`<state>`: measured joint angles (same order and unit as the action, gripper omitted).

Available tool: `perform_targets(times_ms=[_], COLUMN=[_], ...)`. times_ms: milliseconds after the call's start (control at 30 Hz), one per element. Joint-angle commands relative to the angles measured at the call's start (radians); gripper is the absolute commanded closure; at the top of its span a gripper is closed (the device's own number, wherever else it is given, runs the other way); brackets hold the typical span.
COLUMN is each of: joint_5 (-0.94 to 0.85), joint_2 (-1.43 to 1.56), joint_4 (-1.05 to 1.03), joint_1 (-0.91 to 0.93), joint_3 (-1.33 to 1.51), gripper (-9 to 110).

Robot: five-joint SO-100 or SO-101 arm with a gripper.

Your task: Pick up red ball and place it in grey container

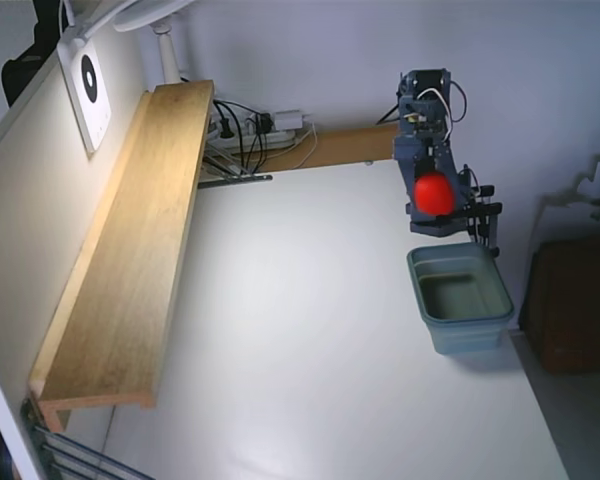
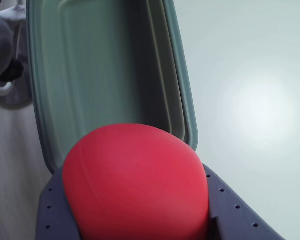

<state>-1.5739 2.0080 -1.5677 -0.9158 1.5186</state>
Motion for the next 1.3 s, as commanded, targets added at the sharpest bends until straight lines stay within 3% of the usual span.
perform_targets(times_ms=[0, 767, 1267], joint_5=[0.003, 0.003, 0.003], joint_2=[0.000, -0.472, -0.472], joint_4=[-0.016, 0.094, 0.094], joint_1=[-0.027, -0.028, -0.251], joint_3=[-0.048, -0.409, -0.409], gripper=[78, 78, 78])
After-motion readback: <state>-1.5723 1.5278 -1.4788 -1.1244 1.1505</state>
